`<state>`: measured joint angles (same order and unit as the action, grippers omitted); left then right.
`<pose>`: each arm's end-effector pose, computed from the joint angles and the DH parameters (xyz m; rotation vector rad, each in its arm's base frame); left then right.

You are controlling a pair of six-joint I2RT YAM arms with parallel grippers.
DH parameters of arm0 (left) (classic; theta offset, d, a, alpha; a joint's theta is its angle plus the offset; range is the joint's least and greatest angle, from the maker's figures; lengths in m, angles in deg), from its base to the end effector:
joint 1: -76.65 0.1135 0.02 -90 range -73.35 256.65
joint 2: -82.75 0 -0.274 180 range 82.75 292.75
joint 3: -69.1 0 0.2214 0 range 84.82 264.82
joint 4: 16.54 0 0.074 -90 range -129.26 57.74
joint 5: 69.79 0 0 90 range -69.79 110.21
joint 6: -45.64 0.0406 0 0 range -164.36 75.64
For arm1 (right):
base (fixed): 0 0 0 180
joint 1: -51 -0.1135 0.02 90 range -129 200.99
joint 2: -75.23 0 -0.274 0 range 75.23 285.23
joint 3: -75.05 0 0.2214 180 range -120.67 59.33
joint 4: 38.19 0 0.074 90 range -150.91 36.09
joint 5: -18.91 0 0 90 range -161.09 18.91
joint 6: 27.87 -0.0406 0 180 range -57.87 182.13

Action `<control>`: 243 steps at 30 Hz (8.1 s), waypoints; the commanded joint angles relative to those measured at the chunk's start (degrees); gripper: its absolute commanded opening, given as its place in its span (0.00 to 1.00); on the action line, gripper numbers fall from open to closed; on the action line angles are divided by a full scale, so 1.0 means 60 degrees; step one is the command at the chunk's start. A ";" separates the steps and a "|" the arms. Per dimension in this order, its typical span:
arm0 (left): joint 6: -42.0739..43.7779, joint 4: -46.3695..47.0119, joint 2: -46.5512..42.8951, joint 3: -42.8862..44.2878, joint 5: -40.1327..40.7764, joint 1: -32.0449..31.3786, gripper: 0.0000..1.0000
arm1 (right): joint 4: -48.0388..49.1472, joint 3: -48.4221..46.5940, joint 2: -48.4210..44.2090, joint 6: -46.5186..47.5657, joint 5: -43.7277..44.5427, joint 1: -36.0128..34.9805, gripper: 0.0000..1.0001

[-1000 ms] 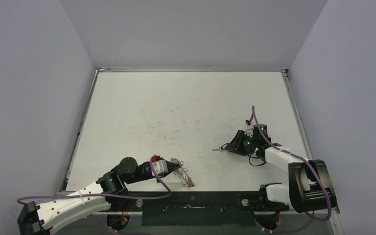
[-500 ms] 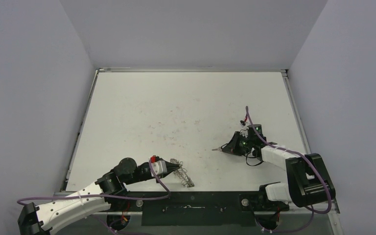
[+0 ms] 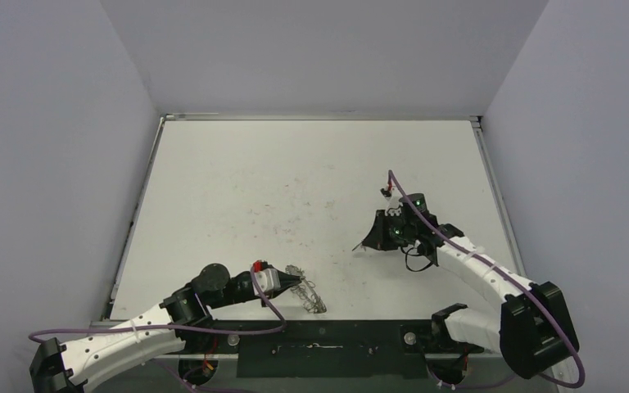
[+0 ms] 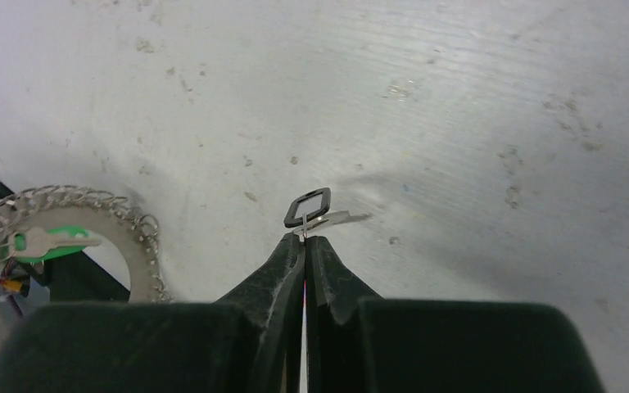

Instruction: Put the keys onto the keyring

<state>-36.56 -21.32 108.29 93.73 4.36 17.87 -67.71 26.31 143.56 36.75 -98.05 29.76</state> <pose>0.0458 -0.0969 0.2169 1.1341 1.3292 -0.8932 0.1793 0.0894 0.2106 -0.1336 2.5192 0.9238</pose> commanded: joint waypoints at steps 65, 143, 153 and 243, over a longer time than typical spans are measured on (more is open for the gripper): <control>-0.0171 0.1062 0.0637 0.0248 -0.0735 -0.0113 0.00 | -0.2525 -0.4718 0.0827 0.4378 0.3154 -0.8208 0.00; 0.0328 0.0952 -0.0191 -0.0233 -0.1299 -0.0167 0.00 | -0.1265 -0.2066 -0.0186 0.3249 0.3718 -0.6205 0.40; 0.1588 0.1062 -0.0170 -0.0214 -0.2856 -0.0231 0.00 | 0.1161 -0.0654 -0.2790 0.4063 0.2295 -0.6203 0.66; 0.0318 0.1523 -0.0622 -0.0309 -0.1908 -0.0662 0.00 | 0.3673 0.0592 -0.2588 0.8802 -0.1358 -0.7931 0.19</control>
<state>-34.09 -15.75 104.12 90.95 -7.88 14.07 -48.00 32.34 127.47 91.30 -103.48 -17.36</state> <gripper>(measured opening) 0.007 0.183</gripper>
